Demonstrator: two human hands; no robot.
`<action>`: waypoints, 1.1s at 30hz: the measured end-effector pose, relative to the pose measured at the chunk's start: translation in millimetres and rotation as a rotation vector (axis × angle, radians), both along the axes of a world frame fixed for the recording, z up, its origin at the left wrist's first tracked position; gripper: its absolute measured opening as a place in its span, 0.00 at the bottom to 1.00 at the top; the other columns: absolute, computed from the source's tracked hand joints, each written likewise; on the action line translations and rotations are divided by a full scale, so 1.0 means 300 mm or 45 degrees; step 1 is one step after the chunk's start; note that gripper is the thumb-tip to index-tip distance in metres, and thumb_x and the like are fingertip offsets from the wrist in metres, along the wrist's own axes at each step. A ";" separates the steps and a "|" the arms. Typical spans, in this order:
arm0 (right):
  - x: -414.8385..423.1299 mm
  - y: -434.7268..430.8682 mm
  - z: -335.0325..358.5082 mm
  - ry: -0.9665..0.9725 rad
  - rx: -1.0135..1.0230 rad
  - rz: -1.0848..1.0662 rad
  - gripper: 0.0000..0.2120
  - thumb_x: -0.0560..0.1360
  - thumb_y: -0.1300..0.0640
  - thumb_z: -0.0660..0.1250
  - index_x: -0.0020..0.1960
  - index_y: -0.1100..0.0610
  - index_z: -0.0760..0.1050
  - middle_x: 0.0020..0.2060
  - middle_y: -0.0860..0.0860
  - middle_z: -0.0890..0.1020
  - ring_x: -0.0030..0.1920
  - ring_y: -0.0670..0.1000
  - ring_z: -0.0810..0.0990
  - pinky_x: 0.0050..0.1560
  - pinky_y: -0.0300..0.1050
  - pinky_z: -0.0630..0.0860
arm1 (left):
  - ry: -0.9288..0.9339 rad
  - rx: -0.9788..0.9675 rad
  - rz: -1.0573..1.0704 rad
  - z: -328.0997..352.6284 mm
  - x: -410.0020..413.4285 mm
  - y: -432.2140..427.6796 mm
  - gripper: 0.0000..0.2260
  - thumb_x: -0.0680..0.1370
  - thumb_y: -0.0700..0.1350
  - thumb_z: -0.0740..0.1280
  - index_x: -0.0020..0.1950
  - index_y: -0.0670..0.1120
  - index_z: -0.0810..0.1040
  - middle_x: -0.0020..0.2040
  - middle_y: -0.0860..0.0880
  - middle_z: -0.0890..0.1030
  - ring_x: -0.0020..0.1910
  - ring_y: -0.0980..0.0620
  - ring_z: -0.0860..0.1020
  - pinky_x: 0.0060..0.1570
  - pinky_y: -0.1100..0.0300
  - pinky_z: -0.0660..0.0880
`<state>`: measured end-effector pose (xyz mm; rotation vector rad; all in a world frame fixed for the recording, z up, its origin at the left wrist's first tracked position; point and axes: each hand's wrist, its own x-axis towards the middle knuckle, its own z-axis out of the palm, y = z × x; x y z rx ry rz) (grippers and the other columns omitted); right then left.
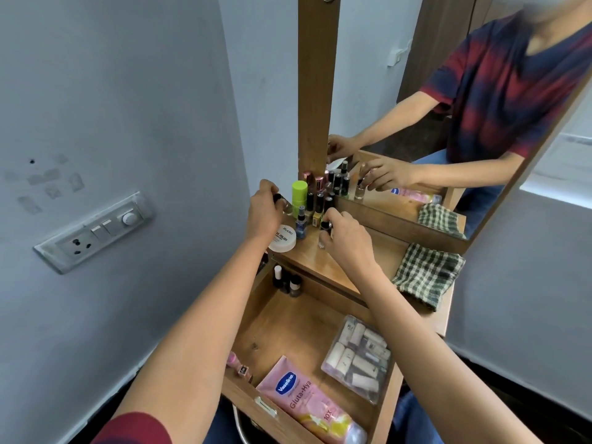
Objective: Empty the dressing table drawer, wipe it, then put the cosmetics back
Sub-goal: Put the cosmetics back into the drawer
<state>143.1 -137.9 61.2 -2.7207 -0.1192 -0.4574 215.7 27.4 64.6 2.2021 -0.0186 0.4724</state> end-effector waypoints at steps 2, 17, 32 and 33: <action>-0.010 0.000 -0.006 0.008 0.025 0.015 0.11 0.77 0.57 0.65 0.58 0.56 0.69 0.46 0.54 0.77 0.45 0.57 0.78 0.37 0.46 0.69 | -0.070 -0.084 0.044 0.027 -0.018 0.018 0.09 0.78 0.35 0.64 0.57 0.40 0.71 0.52 0.43 0.79 0.48 0.48 0.78 0.47 0.59 0.73; -0.328 0.102 -0.255 0.023 0.352 0.158 0.12 0.77 0.59 0.64 0.58 0.58 0.67 0.50 0.54 0.78 0.41 0.58 0.80 0.35 0.48 0.73 | -0.131 -0.383 0.182 -0.112 -0.465 0.109 0.06 0.79 0.40 0.65 0.55 0.46 0.72 0.50 0.49 0.78 0.48 0.49 0.80 0.51 0.56 0.78; -0.257 0.192 -0.422 0.303 0.545 -0.157 0.16 0.79 0.62 0.60 0.66 0.61 0.67 0.61 0.59 0.73 0.56 0.60 0.77 0.53 0.54 0.76 | 0.155 0.017 0.101 -0.288 -0.581 0.026 0.10 0.78 0.39 0.66 0.59 0.43 0.73 0.54 0.46 0.79 0.49 0.56 0.76 0.44 0.71 0.67; -0.254 0.197 -0.427 0.287 0.571 -0.173 0.15 0.79 0.62 0.61 0.65 0.60 0.67 0.61 0.59 0.73 0.56 0.60 0.77 0.53 0.55 0.76 | 0.163 0.025 0.095 -0.292 -0.581 0.025 0.10 0.78 0.39 0.65 0.59 0.43 0.73 0.54 0.46 0.79 0.50 0.56 0.76 0.43 0.72 0.67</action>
